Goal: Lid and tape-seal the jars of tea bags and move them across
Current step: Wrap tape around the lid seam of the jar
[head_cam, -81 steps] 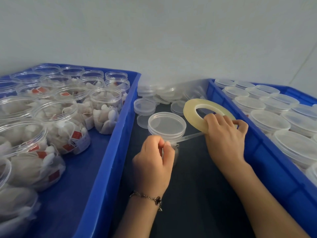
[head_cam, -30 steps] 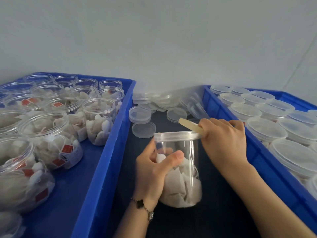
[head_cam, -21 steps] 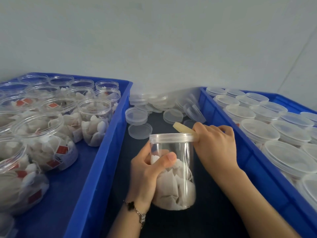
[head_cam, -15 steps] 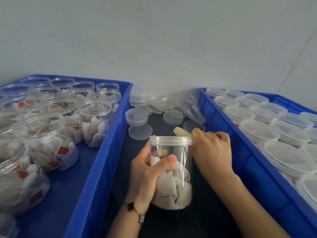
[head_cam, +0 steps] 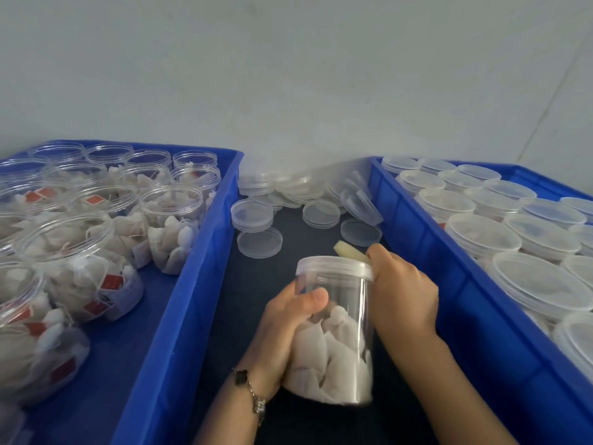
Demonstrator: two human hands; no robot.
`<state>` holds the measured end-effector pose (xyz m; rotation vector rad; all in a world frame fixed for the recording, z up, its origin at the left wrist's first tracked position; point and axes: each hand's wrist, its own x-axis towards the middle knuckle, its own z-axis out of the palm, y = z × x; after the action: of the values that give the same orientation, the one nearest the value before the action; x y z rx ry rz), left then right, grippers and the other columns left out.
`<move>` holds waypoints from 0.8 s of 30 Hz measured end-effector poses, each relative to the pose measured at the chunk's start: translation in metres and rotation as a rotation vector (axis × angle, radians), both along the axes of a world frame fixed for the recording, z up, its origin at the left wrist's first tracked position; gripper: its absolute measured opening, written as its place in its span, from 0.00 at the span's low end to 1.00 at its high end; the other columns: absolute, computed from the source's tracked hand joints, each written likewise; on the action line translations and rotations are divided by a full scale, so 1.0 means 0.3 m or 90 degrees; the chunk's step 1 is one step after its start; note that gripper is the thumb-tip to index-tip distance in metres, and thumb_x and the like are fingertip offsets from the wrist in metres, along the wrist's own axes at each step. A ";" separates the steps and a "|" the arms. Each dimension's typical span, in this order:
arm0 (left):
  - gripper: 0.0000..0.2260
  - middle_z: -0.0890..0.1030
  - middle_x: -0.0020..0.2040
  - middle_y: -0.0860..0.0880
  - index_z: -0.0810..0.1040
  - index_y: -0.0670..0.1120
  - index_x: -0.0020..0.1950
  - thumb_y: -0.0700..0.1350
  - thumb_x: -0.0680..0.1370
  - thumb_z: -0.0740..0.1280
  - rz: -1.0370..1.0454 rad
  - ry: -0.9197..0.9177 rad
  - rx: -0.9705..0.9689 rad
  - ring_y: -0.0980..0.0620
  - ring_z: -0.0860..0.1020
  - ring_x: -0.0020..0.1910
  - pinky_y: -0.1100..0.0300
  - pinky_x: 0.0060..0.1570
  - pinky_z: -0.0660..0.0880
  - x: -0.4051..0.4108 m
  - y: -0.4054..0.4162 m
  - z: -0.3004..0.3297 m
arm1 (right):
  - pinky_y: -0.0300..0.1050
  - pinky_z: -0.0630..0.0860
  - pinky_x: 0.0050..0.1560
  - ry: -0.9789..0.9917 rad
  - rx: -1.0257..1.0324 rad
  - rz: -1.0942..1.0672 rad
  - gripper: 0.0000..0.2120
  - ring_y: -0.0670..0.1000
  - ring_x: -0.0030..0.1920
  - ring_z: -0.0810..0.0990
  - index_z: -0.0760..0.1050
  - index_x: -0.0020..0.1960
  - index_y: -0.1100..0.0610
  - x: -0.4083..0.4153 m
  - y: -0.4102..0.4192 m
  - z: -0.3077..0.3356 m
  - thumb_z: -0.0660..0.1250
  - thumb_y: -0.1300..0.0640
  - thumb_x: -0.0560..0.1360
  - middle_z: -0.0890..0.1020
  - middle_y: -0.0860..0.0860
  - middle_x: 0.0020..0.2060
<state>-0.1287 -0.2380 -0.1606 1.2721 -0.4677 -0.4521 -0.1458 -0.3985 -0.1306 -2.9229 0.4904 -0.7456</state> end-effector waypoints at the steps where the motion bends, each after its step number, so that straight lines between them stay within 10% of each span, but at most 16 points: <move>1: 0.30 0.81 0.50 0.39 0.77 0.45 0.60 0.57 0.61 0.72 -0.006 0.012 -0.017 0.42 0.80 0.46 0.51 0.48 0.76 -0.002 -0.002 -0.007 | 0.44 0.68 0.33 0.001 0.009 0.019 0.03 0.51 0.36 0.78 0.66 0.50 0.51 0.001 0.000 0.009 0.60 0.57 0.79 0.75 0.45 0.37; 6: 0.35 0.81 0.58 0.49 0.73 0.61 0.65 0.55 0.58 0.74 0.081 -0.036 -0.034 0.50 0.80 0.57 0.54 0.54 0.77 0.011 0.011 -0.003 | 0.40 0.65 0.27 0.037 -0.015 0.086 0.06 0.46 0.30 0.75 0.59 0.49 0.51 -0.008 0.004 0.036 0.56 0.52 0.80 0.74 0.45 0.34; 13: 0.55 0.80 0.58 0.48 0.67 0.49 0.72 0.70 0.49 0.75 0.083 -0.040 0.008 0.47 0.79 0.57 0.48 0.56 0.76 0.020 -0.011 0.008 | 0.39 0.71 0.31 0.082 -0.086 0.096 0.05 0.45 0.33 0.77 0.61 0.51 0.51 -0.015 0.015 0.047 0.58 0.53 0.80 0.76 0.46 0.38; 17: 0.30 0.82 0.57 0.48 0.77 0.63 0.60 0.73 0.62 0.64 0.131 0.043 -0.070 0.49 0.81 0.54 0.58 0.47 0.79 0.005 -0.010 0.009 | 0.39 0.68 0.28 0.059 -0.059 0.152 0.09 0.44 0.31 0.75 0.59 0.48 0.49 -0.041 0.010 0.040 0.56 0.45 0.80 0.75 0.45 0.35; 24: 0.25 0.85 0.47 0.44 0.79 0.58 0.58 0.67 0.67 0.58 0.179 0.110 -0.124 0.47 0.84 0.44 0.57 0.36 0.79 0.003 -0.003 0.011 | 0.41 0.78 0.51 0.236 0.366 0.342 0.18 0.39 0.46 0.79 0.66 0.56 0.30 -0.061 -0.095 0.079 0.69 0.47 0.73 0.80 0.40 0.45</move>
<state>-0.1278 -0.2388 -0.1572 1.0801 -0.1776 -0.2691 -0.1640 -0.4270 -0.1070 -2.4471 -0.0724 0.0168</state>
